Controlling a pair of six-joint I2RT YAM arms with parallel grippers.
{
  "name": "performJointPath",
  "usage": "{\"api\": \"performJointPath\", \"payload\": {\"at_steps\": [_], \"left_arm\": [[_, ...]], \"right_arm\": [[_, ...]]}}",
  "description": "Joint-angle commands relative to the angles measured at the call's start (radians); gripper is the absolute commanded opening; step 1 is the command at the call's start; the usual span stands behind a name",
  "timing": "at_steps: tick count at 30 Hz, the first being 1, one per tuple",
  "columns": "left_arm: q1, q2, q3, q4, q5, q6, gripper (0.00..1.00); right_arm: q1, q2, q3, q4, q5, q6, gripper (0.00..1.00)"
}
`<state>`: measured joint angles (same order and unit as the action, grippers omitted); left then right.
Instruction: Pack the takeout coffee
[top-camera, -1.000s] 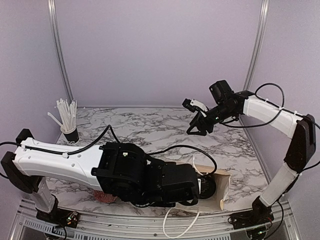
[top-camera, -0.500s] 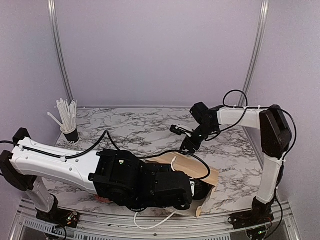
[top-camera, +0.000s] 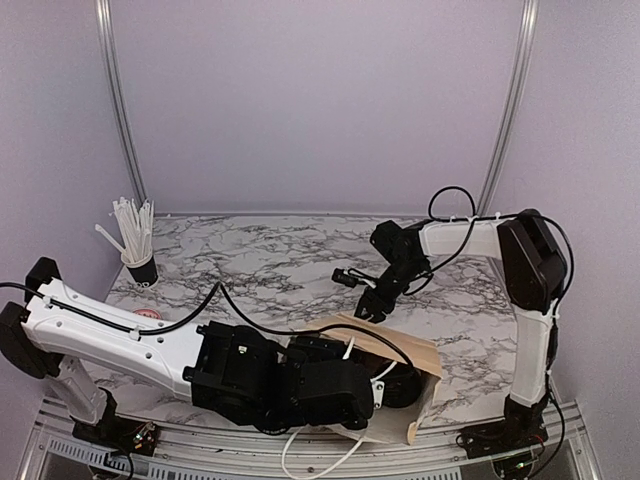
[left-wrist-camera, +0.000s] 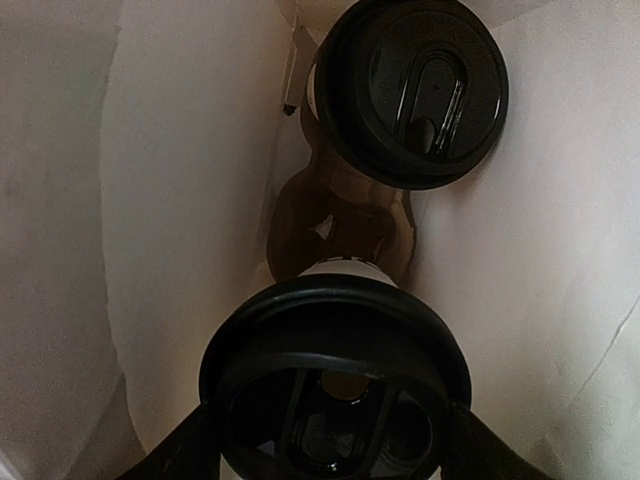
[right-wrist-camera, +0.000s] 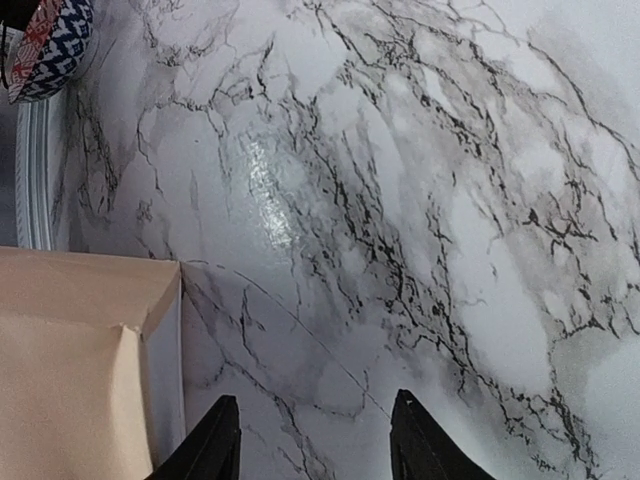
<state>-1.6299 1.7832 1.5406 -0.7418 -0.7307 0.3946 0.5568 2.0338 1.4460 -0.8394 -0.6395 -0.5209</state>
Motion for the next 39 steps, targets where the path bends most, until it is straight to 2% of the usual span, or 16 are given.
{"api": "performJointPath", "payload": {"at_steps": [1, 9, 39], "left_arm": [[-0.004, -0.062, -0.039, 0.126, -0.022, 0.069, 0.56], [0.003, -0.058, -0.073, 0.156, 0.044, 0.107, 0.56], [0.026, 0.026, -0.131, 0.176, 0.049, 0.185, 0.56]], "right_arm": [[0.019, 0.033, 0.041, -0.053, -0.076, -0.032, 0.49], [0.042, 0.030, 0.046, -0.064, -0.101, -0.054, 0.49], [0.102, -0.003, 0.037, -0.038, -0.086, -0.031, 0.48]]}}
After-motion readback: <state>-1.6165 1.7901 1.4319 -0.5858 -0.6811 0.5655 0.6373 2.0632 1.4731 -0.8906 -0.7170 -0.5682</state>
